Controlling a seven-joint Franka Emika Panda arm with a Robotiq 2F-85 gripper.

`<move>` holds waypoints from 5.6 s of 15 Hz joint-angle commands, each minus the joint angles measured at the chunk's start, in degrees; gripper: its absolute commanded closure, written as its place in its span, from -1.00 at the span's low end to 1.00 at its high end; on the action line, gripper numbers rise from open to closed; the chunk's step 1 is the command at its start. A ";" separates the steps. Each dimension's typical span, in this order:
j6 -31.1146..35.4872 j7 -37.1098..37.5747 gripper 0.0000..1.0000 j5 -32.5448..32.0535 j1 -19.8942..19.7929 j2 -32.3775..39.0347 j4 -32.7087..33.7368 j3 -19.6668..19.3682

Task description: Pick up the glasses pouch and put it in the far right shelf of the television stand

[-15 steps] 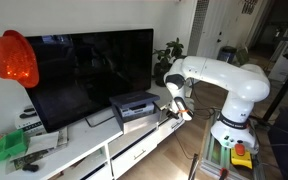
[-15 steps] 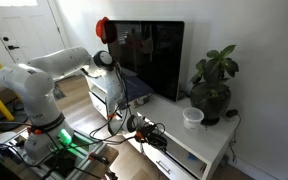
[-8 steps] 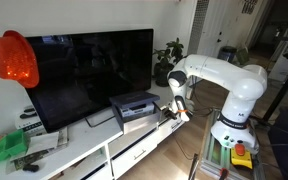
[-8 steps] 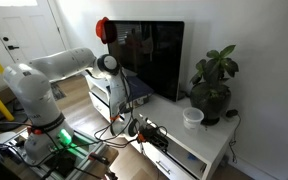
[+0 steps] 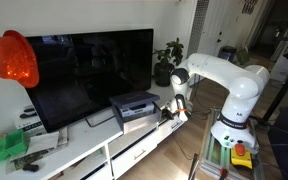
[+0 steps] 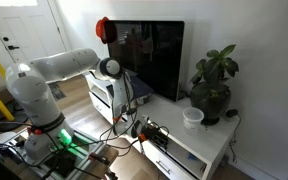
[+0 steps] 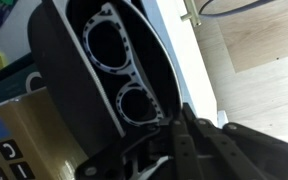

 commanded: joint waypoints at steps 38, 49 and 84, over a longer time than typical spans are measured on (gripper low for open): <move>-7.23 -5.18 -1.00 -9.42 -11.79 -1.53 5.32 8.50; -16.85 7.03 -1.00 -9.96 -11.42 -7.52 -2.60 8.92; -9.95 18.08 -1.00 0.19 -5.22 -40.51 -39.94 -1.78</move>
